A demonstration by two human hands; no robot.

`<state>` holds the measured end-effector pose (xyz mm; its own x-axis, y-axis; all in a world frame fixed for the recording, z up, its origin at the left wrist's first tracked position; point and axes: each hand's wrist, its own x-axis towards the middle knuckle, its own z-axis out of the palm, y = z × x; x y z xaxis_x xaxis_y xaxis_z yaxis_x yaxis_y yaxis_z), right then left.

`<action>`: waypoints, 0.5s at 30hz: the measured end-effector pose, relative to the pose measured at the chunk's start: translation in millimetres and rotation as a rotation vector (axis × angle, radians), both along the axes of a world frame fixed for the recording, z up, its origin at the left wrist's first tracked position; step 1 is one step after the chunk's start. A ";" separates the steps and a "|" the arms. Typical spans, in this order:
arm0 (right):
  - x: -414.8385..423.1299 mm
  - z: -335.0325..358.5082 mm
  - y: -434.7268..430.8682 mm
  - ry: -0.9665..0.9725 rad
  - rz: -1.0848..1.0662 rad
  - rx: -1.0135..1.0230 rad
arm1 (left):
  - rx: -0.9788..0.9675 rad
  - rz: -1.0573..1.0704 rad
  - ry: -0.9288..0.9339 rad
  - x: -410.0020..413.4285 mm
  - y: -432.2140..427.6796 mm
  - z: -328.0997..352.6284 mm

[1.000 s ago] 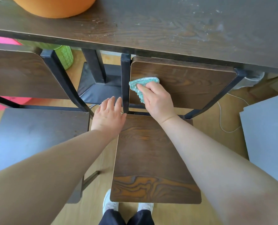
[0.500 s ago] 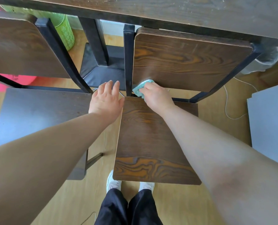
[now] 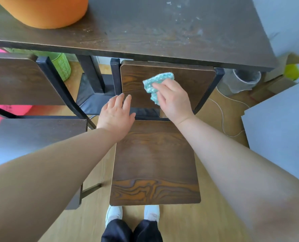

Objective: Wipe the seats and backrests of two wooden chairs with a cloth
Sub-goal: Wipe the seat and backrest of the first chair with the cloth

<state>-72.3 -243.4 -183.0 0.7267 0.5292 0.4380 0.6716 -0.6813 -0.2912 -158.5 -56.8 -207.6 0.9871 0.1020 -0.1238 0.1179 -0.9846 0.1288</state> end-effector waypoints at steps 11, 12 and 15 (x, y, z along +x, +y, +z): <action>34.0 2.8 -14.9 0.050 -0.157 0.015 | -0.017 -0.018 -0.041 17.4 -18.3 7.7; 34.3 -1.3 -14.0 0.062 -0.152 0.012 | -0.021 -0.021 -0.032 17.2 -19.6 4.5; 33.0 -13.1 -9.0 0.093 -0.139 -0.007 | -0.025 -0.026 -0.012 15.7 -21.9 -4.3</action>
<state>-39.3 -252.4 -196.1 0.8301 0.4237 0.3625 0.5415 -0.7677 -0.3428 -142.8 -78.7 -211.9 0.9908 0.0731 -0.1140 0.0904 -0.9838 0.1549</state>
